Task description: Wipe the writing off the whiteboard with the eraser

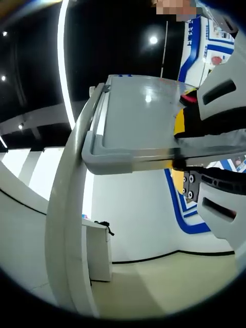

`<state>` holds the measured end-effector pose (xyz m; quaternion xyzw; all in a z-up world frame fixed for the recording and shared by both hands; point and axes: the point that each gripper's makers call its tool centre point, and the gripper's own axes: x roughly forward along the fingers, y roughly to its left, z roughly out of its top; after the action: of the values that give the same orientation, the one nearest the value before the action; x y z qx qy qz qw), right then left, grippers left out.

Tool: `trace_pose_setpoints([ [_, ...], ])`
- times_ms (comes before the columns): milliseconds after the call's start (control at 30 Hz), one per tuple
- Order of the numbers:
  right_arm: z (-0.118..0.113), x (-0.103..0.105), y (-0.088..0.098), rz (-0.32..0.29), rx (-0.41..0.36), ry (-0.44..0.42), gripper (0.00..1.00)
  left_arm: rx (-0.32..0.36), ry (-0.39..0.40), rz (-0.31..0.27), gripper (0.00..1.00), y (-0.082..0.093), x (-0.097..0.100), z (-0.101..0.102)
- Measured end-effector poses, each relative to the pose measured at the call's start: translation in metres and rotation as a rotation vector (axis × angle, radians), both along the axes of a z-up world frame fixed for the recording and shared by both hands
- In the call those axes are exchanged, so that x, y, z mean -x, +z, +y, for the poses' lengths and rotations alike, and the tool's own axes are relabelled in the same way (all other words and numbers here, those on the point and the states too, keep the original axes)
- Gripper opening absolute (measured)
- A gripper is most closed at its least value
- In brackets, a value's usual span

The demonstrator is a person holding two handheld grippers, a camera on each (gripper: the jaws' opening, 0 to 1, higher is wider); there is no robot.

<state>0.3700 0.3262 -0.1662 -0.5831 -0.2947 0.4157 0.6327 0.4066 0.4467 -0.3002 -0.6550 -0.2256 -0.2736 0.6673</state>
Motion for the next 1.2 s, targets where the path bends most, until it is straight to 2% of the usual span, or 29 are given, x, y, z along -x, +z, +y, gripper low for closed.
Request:
trace_pose_setpoints([
  [133,-0.003,0.004,-0.041,0.011,0.086,-0.012,0.27,0.001,-0.001,0.000,0.25,0.001,0.001,0.000],
  [267,-0.006,0.005,-0.066,0.014,0.126,-0.019,0.27,0.002,-0.001,0.001,0.25,0.000,0.000,0.000],
  [467,-0.006,0.002,-0.068,0.012,0.148,-0.048,0.27,0.006,0.001,-0.001,0.25,0.000,0.000,0.001],
  [533,-0.006,0.002,-0.067,0.003,0.189,-0.055,0.27,0.003,0.001,-0.004,0.25,0.000,-0.001,0.002],
  [600,-0.006,0.001,-0.063,0.008,0.210,-0.053,0.27,-0.030,0.013,-0.013,0.26,0.000,-0.002,0.003],
  [700,-0.004,0.000,-0.047,0.006,0.185,-0.062,0.27,-0.108,0.027,-0.052,0.25,-0.001,-0.001,0.006],
  [767,-0.004,0.000,-0.029,-0.008,0.151,-0.068,0.27,-0.149,0.079,-0.073,0.24,-0.003,-0.001,0.014],
  [867,-0.005,-0.001,-0.001,-0.015,0.096,-0.073,0.27,-0.088,0.174,-0.101,0.24,-0.005,0.002,0.053],
  [900,-0.006,-0.002,0.010,-0.014,0.080,-0.070,0.27,-0.091,0.150,-0.090,0.24,-0.007,-0.001,0.056],
  [933,-0.007,-0.002,0.022,-0.005,0.060,-0.069,0.27,-0.158,0.113,-0.101,0.24,-0.007,0.001,0.049],
  [967,-0.007,-0.002,0.037,-0.010,0.027,-0.069,0.27,-0.166,0.148,-0.091,0.24,-0.006,0.000,0.052],
  [1000,-0.008,-0.003,0.045,-0.013,0.016,-0.072,0.27,-0.201,0.150,-0.089,0.24,-0.007,-0.001,0.051],
  [1100,-0.010,-0.003,0.087,-0.029,-0.032,-0.072,0.27,-0.204,0.158,-0.096,0.23,-0.004,0.001,0.049],
  [1133,-0.010,-0.004,0.105,-0.025,-0.037,-0.069,0.27,-0.191,0.157,-0.098,0.23,-0.004,0.002,0.048],
  [1167,-0.010,-0.005,0.130,-0.031,-0.090,-0.071,0.27,-0.180,0.154,-0.100,0.22,-0.004,0.002,0.048],
  [1200,-0.009,-0.005,0.144,-0.029,-0.086,-0.072,0.27,-0.179,0.155,-0.102,0.22,-0.004,0.004,0.046],
])
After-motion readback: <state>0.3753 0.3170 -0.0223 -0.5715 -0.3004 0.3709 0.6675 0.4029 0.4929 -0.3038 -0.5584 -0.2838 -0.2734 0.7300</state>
